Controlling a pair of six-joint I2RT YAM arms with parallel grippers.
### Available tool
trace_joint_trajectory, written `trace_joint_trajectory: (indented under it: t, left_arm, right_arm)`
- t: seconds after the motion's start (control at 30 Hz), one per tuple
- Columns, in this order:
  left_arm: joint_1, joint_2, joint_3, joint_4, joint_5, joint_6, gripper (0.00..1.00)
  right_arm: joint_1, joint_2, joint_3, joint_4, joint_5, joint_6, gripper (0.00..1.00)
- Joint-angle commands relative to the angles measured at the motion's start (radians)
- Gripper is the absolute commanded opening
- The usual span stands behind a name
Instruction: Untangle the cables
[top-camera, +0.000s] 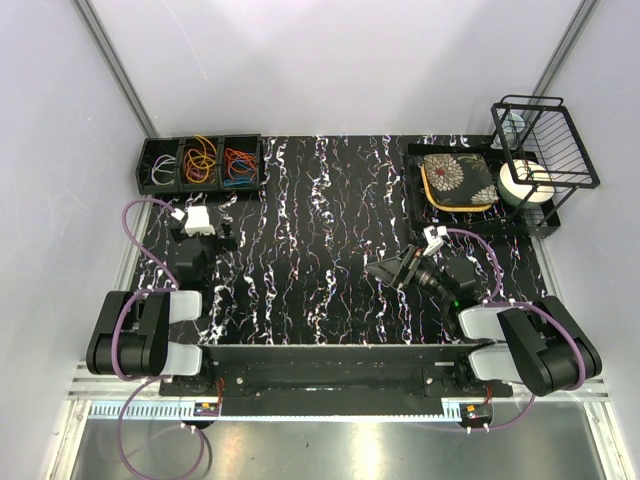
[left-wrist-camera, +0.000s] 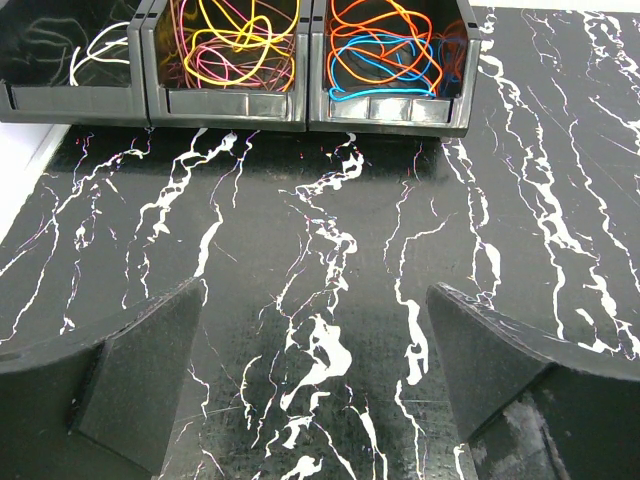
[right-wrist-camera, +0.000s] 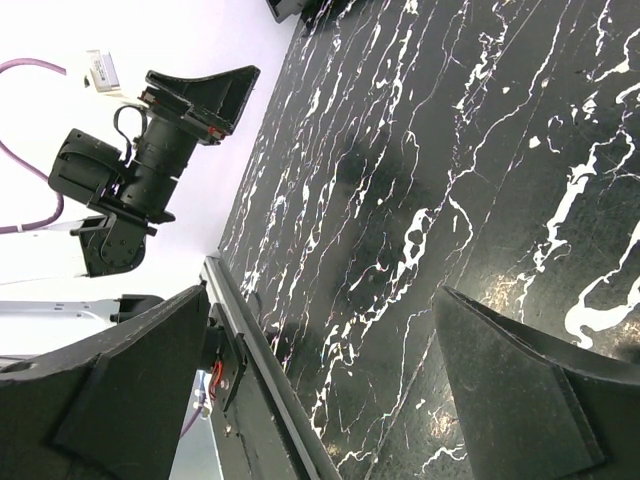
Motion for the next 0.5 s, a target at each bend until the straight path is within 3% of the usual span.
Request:
trace_joint_trajectory:
  t: [0.0, 0.47]
  left_arm:
    - [0.0, 0.003, -0.004, 0.091, 0.005, 0.017, 0.99]
    - [0.0, 0.005, -0.003, 0.089, 0.005, 0.017, 0.99]
  right_arm:
    - [0.0, -0.013, 0.015, -0.007, 0.027, 0.003, 1.0]
    - [0.001, -0.006, 0.032, -0.053, 0.029, 0.001, 1.0]
